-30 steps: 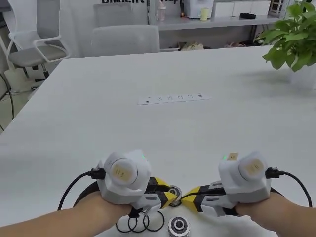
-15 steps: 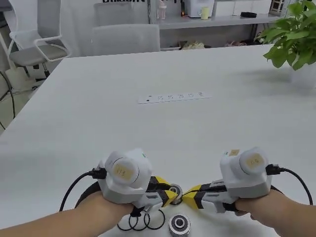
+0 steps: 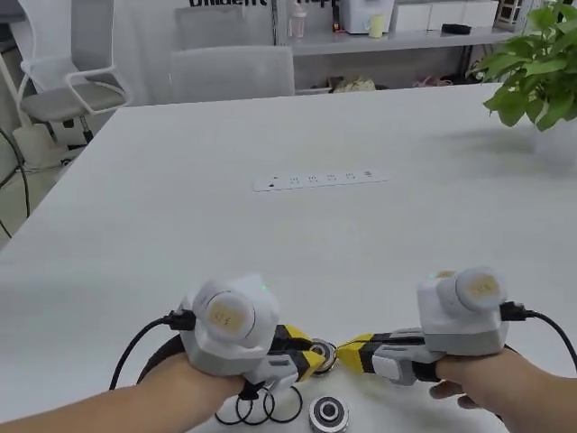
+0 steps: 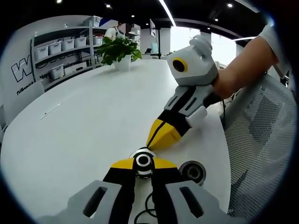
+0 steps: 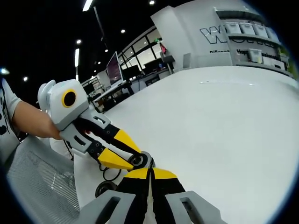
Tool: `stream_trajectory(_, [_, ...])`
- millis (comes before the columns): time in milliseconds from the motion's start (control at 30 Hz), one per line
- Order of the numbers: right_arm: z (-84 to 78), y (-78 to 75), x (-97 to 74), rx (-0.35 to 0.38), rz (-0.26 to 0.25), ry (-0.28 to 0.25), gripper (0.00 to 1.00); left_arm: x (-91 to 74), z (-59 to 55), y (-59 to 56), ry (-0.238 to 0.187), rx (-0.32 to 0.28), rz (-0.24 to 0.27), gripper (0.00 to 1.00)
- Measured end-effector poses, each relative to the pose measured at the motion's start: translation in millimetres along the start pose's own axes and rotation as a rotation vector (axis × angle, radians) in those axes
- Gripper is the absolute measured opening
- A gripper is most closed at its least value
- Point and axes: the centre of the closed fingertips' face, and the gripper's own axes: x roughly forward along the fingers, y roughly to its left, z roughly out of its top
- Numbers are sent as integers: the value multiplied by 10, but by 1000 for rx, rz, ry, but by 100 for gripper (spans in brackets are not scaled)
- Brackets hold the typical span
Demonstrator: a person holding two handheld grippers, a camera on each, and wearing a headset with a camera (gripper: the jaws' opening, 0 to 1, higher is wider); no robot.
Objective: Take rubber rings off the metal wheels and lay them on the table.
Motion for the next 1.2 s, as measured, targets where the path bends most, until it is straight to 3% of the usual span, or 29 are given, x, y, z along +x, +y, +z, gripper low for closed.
stream_trajectory(433, [35,47,2,65,20,-19,0,3,6,0,6,3,3,7])
stream_trajectory(933, [54,147,56,51,42,-17,0,5,2,0,13,9,2,7])
stream_trajectory(1100, [103,214,66,44,72,-41,0,10,7,-13,14,12,0,7])
stream_trajectory(1133, [142,276,64,54,106,-60,0,10,8,-12,14,13,1,7])
stream_trajectory(1200, [139,272,57,48,102,-59,0,10,8,-11,13,11,1,7])
